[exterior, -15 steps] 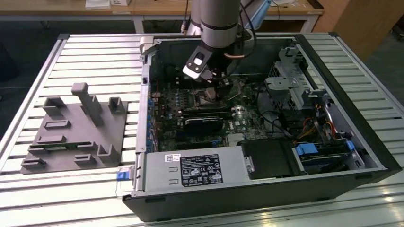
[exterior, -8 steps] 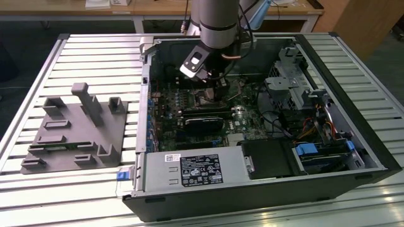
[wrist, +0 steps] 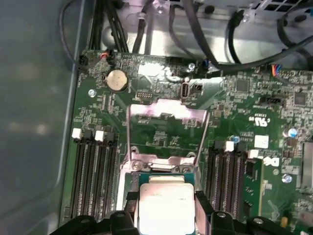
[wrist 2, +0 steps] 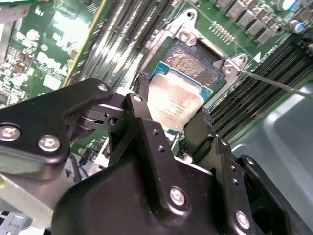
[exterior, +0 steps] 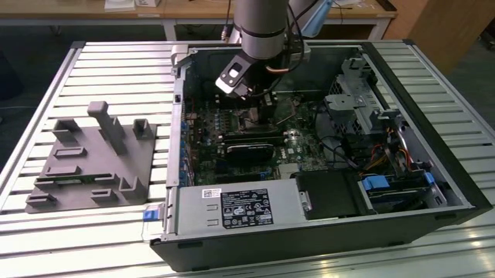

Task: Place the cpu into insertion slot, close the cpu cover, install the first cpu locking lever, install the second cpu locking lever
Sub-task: 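Place the cpu into insertion slot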

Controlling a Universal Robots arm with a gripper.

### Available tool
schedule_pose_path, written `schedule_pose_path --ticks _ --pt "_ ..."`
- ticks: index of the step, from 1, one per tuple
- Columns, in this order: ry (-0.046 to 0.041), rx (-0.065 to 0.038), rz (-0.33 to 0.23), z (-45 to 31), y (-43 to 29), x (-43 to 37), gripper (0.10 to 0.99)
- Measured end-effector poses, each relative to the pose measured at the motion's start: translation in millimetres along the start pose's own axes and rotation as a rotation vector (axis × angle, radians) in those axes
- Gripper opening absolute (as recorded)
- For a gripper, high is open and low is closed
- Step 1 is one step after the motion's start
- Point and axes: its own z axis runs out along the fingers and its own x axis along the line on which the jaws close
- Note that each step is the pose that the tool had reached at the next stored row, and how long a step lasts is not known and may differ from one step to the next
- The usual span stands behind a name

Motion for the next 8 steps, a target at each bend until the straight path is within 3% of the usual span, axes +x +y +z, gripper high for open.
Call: schedule_pose_path --ticks 8 --pt "-0.0019 0.000 0.029 8.2 -7.1 3.4 0.537"
